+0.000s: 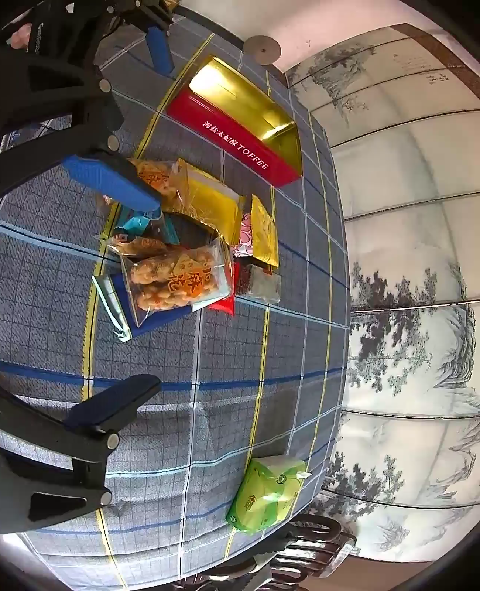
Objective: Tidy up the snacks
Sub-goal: 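Move the left tool toward the clear bag of twisted dough snacks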
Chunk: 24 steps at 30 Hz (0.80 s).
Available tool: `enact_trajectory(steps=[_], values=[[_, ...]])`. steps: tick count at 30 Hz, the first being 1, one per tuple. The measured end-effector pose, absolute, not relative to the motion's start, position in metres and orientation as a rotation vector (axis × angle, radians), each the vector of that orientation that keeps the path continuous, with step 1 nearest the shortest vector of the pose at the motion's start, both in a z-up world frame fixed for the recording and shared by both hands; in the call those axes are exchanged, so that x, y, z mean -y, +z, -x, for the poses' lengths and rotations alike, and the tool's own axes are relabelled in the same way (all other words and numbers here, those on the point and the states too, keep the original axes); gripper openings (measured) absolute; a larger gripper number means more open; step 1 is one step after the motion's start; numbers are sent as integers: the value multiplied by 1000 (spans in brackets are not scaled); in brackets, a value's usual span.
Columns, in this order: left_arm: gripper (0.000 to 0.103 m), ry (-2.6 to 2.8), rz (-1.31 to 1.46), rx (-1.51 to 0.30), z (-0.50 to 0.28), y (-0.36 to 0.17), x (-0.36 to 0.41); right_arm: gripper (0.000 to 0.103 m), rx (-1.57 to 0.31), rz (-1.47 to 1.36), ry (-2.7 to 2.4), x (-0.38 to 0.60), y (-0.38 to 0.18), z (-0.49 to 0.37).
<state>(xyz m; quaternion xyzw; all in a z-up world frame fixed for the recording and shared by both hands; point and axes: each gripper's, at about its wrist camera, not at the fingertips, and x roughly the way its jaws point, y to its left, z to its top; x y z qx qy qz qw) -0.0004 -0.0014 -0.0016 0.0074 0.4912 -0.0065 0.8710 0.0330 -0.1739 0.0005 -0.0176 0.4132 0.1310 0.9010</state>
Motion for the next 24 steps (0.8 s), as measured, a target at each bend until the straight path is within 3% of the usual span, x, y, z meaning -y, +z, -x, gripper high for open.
enact_trajectory(steps=[24], values=[[102, 26, 26, -1074, -4, -18, -12, 92, -883, 36, 279, 171, -8, -35]])
